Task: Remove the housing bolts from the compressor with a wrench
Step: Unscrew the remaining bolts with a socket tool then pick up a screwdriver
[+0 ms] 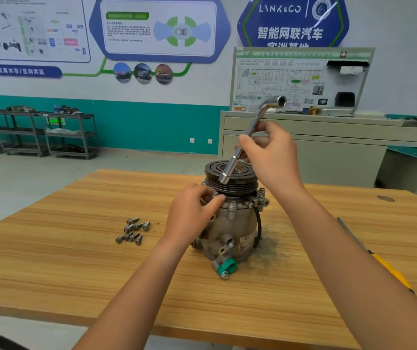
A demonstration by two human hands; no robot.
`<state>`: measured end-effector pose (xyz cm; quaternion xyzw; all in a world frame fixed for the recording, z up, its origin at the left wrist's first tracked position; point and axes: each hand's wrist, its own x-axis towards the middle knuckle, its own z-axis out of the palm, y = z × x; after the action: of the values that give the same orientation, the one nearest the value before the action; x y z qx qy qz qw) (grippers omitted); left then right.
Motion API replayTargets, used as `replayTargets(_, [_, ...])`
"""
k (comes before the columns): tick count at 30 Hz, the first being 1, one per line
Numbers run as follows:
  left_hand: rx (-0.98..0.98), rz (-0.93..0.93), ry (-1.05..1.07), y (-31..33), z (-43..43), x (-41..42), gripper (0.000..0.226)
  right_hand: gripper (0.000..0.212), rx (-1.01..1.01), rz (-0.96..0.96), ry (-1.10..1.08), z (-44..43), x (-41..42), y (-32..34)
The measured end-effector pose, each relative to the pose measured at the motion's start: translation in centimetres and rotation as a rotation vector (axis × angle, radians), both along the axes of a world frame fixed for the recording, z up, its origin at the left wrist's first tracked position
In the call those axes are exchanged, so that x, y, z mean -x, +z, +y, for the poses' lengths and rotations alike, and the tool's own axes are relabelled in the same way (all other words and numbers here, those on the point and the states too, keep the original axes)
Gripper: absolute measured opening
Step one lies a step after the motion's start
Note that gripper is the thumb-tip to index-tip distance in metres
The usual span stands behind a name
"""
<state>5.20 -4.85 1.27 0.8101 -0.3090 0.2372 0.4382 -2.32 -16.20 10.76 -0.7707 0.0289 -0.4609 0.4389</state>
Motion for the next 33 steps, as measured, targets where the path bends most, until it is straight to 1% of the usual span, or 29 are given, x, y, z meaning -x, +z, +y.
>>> replayTargets(2, [0.046,0.01,-0.023,0.1,-0.2,0.1,0.015,0.01,0.046,0.021,-0.028,-0.3,0.5,-0.1])
replayTargets(4, [0.181,0.084,-0.086,0.6,0.0,0.3,0.006,0.014,0.129,0.05,-0.07,-0.5,0.9,-0.3])
replayTargets(7, [0.607,0.237,-0.154,2.2,1.4,0.5,0.01,0.02,0.217,0.093,-0.099,-0.5,1.0,-0.9])
replayTargets(8, [0.715,0.262,-0.151,2.6,2.2,0.4,0.011,0.02,0.23,0.107,-0.105,-0.5,1.0,-1.1])
replayTargets(9, [0.759,0.278,-0.137,2.8,3.2,0.3,0.011,0.02,0.243,0.116,-0.114,-0.5,0.9,-1.3])
replayTargets(10, [0.744,0.299,-0.123,2.7,4.1,0.1,0.012,0.02,0.258,0.124,-0.123,-0.4,0.9,-1.4])
replayTargets(15, [0.422,0.538,-0.024,-0.9,8.9,-1.5,0.015,0.022,0.286,0.155,-0.143,-0.3,0.9,-1.8])
replayTargets(16, [0.371,0.561,0.002,-1.7,9.8,-1.9,0.015,0.021,0.284,0.168,-0.144,-0.3,0.9,-1.7])
replayTargets(21, [0.005,0.464,0.213,-5.6,13.0,-3.6,0.009,0.022,0.304,0.232,-0.127,-0.2,0.7,-1.5])
replayTargets(25, [-0.234,0.464,0.36,-7.8,13.9,-4.2,0.016,0.025,0.324,0.249,-0.123,-0.1,0.7,-1.4])
replayTargets(28, [-0.268,0.44,0.425,-8.2,13.1,-4.6,0.022,0.028,0.311,0.253,-0.121,0.0,0.7,-1.4])
replayTargets(33, [-0.253,0.438,0.493,-8.3,12.2,-5.1,0.027,0.028,0.319,0.252,-0.13,0.0,0.5,-1.4])
